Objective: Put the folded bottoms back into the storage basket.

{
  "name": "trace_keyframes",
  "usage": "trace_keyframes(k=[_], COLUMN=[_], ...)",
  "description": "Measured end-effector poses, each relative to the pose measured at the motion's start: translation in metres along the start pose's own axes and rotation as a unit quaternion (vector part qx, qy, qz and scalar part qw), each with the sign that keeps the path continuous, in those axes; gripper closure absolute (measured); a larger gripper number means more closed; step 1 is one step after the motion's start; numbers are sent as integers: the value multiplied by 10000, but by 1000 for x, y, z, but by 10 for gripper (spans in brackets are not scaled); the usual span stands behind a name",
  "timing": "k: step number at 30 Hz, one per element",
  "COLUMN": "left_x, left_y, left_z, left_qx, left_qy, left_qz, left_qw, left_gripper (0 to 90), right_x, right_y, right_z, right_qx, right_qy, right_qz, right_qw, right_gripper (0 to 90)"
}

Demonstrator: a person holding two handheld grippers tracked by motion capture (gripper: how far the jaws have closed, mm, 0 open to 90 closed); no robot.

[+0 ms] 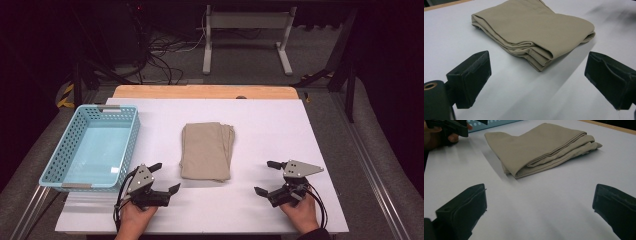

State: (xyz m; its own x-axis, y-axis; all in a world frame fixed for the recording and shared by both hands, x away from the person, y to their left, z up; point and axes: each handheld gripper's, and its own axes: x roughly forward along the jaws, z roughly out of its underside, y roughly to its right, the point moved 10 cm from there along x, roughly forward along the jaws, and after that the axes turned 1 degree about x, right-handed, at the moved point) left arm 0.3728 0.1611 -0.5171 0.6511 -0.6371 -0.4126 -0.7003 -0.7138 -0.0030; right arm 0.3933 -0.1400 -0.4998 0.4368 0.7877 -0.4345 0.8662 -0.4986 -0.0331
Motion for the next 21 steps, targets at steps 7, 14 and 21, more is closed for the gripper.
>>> trace_keyframes(k=[7,14,21], left_x=[0,0,-1], left_y=[1,2,1], left_z=[0,-3,-5], left_qx=[-6,-3,-40], left_qy=[-2,93,87], left_qz=[10,91,127], left_qw=[10000,9999,9999], left_gripper=[61,38,25], right_x=[1,3,9], right_y=[0,1,0], right_z=[1,2,6], right_qx=[-16,4,74], right_qy=[-39,-65,-210], right_qz=[-10,-21,-150], right_qw=[10000,10000,9996], right_gripper=[0,0,0])
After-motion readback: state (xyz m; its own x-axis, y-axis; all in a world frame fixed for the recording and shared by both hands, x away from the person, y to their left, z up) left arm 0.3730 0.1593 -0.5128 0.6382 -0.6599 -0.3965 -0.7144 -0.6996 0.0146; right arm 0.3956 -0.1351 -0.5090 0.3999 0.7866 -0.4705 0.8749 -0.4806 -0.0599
